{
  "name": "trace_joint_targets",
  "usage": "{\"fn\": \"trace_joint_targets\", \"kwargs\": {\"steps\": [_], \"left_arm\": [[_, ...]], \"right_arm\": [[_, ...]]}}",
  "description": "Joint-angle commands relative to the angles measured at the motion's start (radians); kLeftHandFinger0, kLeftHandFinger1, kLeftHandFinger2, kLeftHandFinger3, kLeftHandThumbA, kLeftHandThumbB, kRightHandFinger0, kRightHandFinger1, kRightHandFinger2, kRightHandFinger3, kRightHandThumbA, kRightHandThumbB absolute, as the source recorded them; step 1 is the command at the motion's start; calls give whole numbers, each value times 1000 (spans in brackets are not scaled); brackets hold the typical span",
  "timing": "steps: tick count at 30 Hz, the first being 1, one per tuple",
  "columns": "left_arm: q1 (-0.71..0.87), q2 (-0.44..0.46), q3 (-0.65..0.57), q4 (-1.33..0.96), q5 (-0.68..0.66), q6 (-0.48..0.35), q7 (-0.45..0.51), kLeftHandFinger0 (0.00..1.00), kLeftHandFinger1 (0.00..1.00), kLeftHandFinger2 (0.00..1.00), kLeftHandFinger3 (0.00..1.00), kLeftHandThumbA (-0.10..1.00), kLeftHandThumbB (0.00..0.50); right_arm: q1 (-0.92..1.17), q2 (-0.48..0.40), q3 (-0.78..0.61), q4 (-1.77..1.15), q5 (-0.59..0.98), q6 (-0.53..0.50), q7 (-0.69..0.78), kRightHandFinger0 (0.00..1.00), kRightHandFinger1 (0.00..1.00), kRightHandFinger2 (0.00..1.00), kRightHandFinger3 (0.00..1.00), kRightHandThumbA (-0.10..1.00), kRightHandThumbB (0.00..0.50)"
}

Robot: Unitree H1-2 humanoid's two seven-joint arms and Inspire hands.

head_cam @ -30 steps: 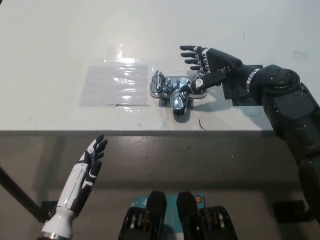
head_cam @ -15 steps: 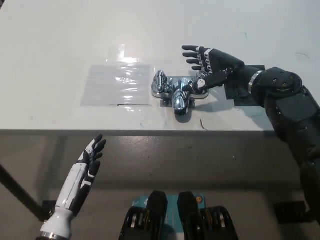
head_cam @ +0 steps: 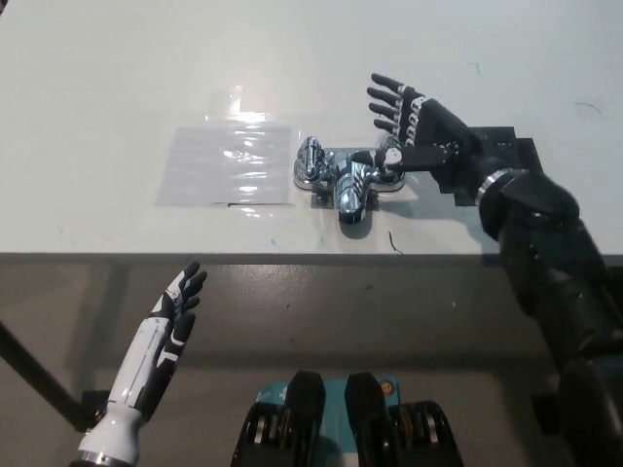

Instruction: The faucet is at the center of the desk and the robot turn off the faucet by turning the right faucet handle using the right hand

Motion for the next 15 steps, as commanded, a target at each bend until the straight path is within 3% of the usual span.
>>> {"fn": "trace_joint_targets", "kwargs": {"steps": [1, 15], "left_arm": [[-18, 12, 8, -22, 4, -21, 0, 1000, 1000, 1000, 1000, 1000, 219], [-31, 15, 11, -22, 3, -15, -2, 1000, 1000, 1000, 1000, 1000, 230]], "right_arm": [[-19, 60, -35, -110, 75, -55, -68, 1000, 1000, 1000, 1000, 1000, 387], [94, 246, -73, -487, 110, -2, -261, 1000, 1000, 1000, 1000, 1000, 317]]}}
